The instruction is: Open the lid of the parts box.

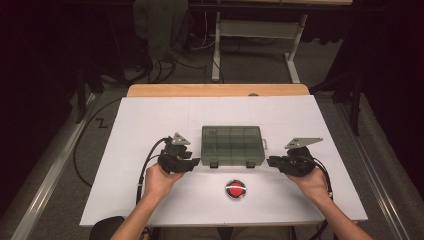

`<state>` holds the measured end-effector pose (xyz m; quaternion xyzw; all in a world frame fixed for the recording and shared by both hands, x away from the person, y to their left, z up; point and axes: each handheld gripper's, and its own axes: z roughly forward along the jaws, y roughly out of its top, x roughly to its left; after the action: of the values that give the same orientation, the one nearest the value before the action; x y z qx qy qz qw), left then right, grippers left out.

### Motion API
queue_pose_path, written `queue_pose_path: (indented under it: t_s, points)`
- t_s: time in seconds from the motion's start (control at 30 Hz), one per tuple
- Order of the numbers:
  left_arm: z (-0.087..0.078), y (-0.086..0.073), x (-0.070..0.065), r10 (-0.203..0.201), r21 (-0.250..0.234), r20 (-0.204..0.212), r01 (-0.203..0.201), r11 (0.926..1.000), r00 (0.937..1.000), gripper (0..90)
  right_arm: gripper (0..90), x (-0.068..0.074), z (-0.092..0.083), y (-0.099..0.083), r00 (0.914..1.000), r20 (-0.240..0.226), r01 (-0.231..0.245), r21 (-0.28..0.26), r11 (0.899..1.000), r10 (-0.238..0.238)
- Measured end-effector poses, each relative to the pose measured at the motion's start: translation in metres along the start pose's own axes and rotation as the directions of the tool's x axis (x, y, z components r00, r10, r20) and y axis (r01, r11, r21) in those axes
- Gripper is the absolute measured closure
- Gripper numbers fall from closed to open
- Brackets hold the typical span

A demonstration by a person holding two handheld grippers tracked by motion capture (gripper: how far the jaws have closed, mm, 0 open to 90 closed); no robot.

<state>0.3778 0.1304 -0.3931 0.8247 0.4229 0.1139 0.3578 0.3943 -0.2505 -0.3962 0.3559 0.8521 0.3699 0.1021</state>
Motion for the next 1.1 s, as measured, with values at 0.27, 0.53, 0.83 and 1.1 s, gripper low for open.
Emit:
queue_pose_path:
  t_s: [0.27,0.53,0.83,1.1]
  points:
    - [0.004,0.005,-0.007,0.071,0.082,-0.051,-0.066,0.9945,0.9962,72.7,90.0,0.003,0.007,0.008,0.9992,0.011,0.038,0.098,0.994,-0.04]
    - [0.011,0.009,-0.011,0.1,0.136,-0.057,-0.092,0.9865,0.9933,78.0,90.0,0.004,0.01,0.012,0.9981,0.006,0.06,0.138,0.989,-0.061]
    - [0.015,0.014,-0.016,0.113,0.15,-0.04,-0.105,0.983,0.9928,79.9,90.0,0.004,0.01,0.012,0.9986,-0.001,0.053,0.14,0.989,-0.054]
    - [0.015,0.014,-0.016,0.115,0.148,-0.045,-0.107,0.9832,0.9923,80.0,90.0,0.004,0.009,0.013,0.9989,-0.005,0.047,0.128,0.991,-0.047]
